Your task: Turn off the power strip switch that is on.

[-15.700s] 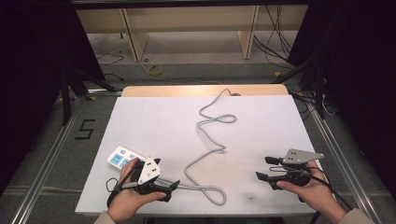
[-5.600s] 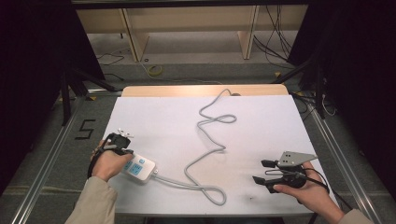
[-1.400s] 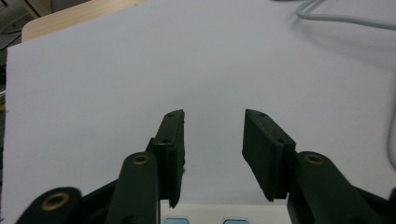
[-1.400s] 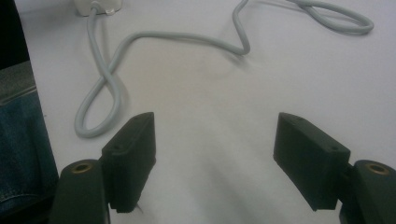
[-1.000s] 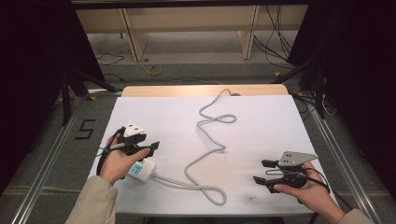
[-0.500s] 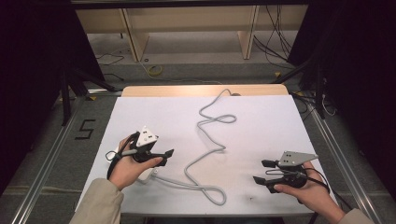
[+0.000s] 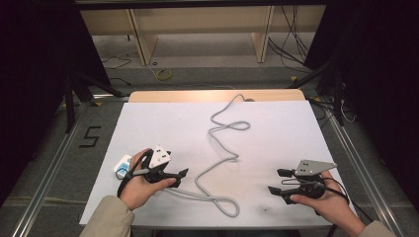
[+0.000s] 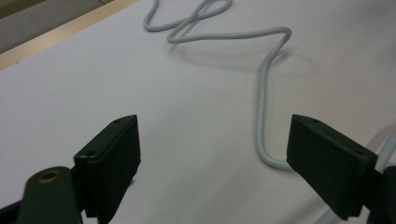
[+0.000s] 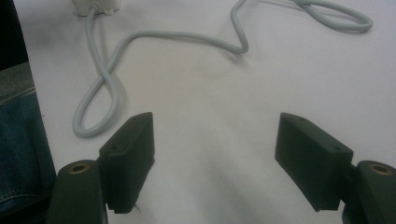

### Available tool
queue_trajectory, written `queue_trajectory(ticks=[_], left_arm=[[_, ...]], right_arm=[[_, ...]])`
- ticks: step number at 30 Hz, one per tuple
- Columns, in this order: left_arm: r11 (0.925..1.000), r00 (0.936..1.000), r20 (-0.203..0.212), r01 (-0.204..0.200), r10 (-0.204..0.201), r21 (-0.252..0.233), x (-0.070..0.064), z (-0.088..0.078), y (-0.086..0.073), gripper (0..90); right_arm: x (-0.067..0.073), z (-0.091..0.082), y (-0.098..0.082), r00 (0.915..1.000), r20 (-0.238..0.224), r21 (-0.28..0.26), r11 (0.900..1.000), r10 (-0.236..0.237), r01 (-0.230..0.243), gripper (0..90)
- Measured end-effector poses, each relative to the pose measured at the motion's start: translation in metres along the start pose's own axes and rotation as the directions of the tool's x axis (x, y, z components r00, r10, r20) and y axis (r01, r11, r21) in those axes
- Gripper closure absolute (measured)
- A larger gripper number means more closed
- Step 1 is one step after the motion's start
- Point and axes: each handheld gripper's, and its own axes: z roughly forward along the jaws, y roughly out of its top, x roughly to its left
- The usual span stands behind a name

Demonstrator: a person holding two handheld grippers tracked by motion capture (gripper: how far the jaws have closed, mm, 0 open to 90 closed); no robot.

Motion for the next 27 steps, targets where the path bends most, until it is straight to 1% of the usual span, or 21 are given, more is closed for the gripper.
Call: queue_trajectory(ticks=[3,7,11,14,19,22,27], left_arm=[[1.0,1.0,0.001,-0.001,0.001,-0.002,-0.002,-0.001,-0.004,16.9],[1.0,1.0,-0.007,-0.004,0.004,-0.003,-0.004,-0.005,-0.011,16.1],[1.0,0.9999,-0.012,0.009,-0.009,0.002,-0.005,-0.011,-0.02,15.9],[0.9998,0.9996,-0.024,0.013,-0.012,0.013,-0.005,-0.014,-0.027,15.9],[0.9998,0.9993,-0.034,0.018,-0.017,0.012,-0.006,-0.019,-0.034,15.9],[0.9996,0.9992,-0.036,0.016,-0.015,0.025,-0.006,-0.02,-0.037,15.9],[0.9997,0.999,-0.04,0.019,-0.019,0.017,-0.006,-0.021,-0.036,15.9]], right_arm=[[0.0,0.0,0.0,1.0,-0.003,-0.001,1.0,0.002,-0.002,28.8],[0.0,0.0,0.0,1.0,-0.003,-0.001,1.0,0.001,-0.001,28.7],[0.0,0.001,0.0,1.0,-0.004,0.0,1.0,0.003,-0.003,28.6],[0.0,0.001,0.0,1.0,-0.006,0.001,1.0,0.003,-0.003,28.6],[0.0,0.0,0.0,1.0,-0.003,0.004,1.0,0.006,-0.006,28.5],[-0.001,0.001,0.0,1.0,-0.004,0.0,1.0,0.002,-0.002,28.4],[0.0,0.001,0.0,1.0,-0.004,0.004,1.0,0.007,-0.007,28.4]])
